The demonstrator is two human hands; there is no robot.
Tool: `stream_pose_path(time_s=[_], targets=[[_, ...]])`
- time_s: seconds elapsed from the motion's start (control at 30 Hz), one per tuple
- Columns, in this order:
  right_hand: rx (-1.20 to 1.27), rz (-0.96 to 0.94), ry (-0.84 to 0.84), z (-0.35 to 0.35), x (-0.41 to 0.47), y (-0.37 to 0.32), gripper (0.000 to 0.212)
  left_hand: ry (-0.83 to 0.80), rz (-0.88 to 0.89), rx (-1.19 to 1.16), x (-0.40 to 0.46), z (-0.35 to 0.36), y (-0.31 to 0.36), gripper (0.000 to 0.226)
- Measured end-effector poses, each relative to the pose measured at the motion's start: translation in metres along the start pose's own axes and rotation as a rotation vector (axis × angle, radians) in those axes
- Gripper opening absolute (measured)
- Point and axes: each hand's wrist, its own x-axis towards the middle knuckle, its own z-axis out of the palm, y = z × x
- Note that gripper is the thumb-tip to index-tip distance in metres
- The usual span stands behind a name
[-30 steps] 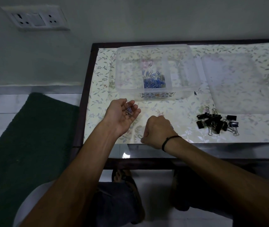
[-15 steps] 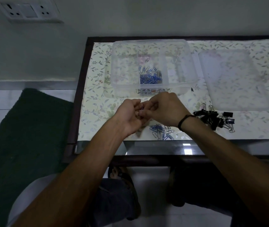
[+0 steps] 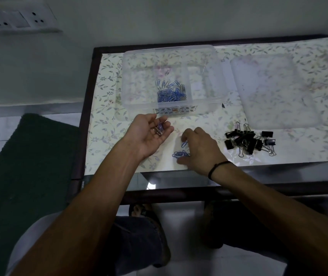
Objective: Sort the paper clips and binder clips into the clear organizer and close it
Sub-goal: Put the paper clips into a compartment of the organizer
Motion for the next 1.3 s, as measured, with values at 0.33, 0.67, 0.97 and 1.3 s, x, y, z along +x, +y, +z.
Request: stream_pose_path(time_s=[0.33,0.67,0.97,1.3], targets=[[-0.051,-0.004,-0.054,-0.002,0.003,-0.009,0.017,0.032,-0.004,0.075,-0.001,-0.004,-0.004,0.03],[0.656,0.178,-0.031,-0.04,0.013,-0.006,0.004,-0.005,-0.084,0.155,-0.004,0.003,-0.019,0.033],[0.412,-0.074,0.351,-0.054,0.026,-0.031,0.024,-0.126,-0.022,0.027,-0.013,0.037,-0.004,0.033],[0.934,0.128,0.366,-0.077,0.065,-0.022,0.035,-0.097,0.148,-0.199,-0.008,0.069,0.04,0.034]])
